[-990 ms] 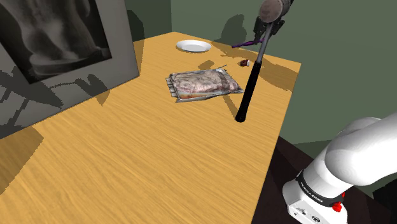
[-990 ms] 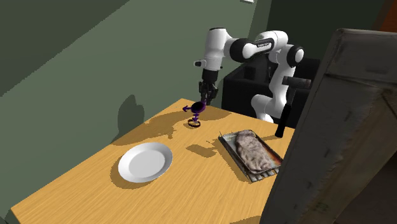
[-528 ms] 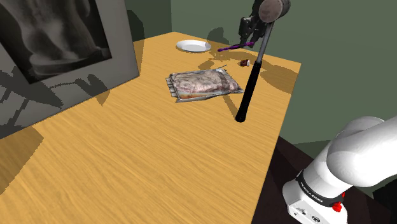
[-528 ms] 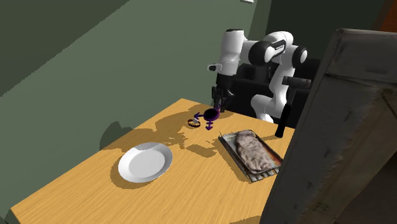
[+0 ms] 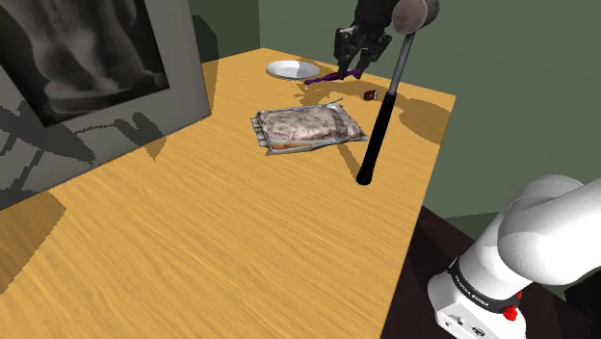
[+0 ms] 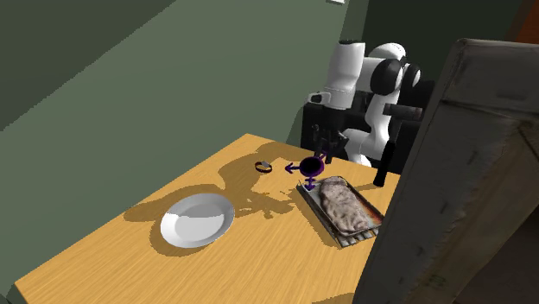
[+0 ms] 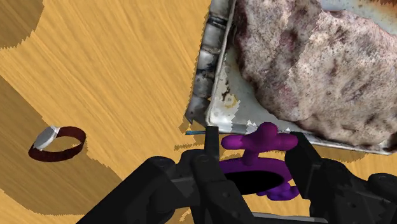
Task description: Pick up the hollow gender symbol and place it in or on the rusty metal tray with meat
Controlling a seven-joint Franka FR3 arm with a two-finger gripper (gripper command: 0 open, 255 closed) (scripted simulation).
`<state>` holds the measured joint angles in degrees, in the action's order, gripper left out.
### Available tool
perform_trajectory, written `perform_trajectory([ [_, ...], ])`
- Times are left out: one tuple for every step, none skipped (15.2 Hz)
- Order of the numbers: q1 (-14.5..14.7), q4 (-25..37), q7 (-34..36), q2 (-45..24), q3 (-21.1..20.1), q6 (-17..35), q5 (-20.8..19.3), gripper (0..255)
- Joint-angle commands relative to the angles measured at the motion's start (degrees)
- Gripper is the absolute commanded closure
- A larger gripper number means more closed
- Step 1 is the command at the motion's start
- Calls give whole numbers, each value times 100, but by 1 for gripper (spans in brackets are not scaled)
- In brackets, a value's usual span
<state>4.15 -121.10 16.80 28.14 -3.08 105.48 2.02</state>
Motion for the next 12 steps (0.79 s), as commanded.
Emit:
perform_trajectory([
  [80,97,297,-100,-229,11,39,255],
  [120,133,440,-132,-340,12,55,255],
  [157,175,582,-171,-451,13,70,255],
  [195,224,725,-216,-562,13,82,255],
  [230,279,868,-267,-674,13,91,255],
  [265,340,1012,-325,-786,12,98,255],
  [276,361,1057,-344,-821,12,100,255],
  [279,272,1057,-330,-824,88,103,255],
  [281,184,1056,-318,-827,163,107,255],
  [284,97,1056,-307,-829,239,111,255],
  [286,11,1056,-297,-832,315,114,255],
  [289,-74,1056,-288,-835,391,118,255],
])
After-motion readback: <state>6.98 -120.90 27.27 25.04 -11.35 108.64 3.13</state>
